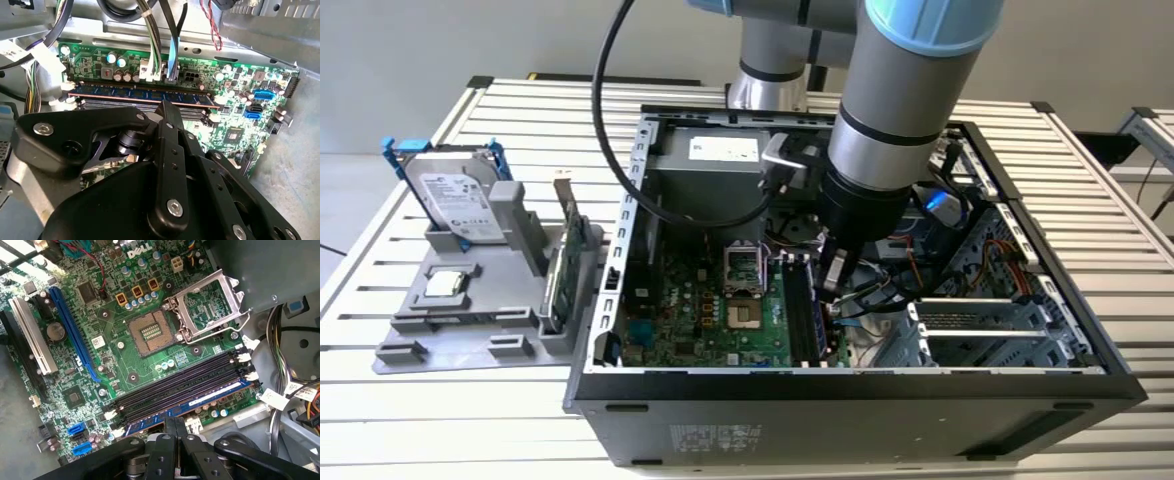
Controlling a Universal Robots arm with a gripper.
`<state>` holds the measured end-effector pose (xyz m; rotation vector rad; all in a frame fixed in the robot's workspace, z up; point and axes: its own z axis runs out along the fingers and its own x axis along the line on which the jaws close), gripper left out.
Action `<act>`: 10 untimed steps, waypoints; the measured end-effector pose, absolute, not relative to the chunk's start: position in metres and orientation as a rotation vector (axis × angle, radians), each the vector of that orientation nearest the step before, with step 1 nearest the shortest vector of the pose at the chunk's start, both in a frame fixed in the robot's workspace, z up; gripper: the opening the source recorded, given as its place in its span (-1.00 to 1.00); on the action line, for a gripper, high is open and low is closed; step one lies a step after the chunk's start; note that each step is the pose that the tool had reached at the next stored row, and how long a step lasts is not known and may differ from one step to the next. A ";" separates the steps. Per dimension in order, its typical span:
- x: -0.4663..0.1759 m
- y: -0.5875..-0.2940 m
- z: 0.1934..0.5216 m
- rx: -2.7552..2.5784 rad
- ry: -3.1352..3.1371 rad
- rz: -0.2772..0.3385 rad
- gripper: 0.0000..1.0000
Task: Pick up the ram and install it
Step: 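Press down the ram until it locks into place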
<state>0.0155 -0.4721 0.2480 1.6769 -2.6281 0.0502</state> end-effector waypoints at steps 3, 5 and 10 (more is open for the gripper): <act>0.015 -0.472 0.248 1.685 -2.623 0.050 -1.00; 0.015 -0.472 0.248 1.689 -2.620 0.050 -1.00; 0.015 -0.472 0.248 1.734 -2.591 0.051 -1.00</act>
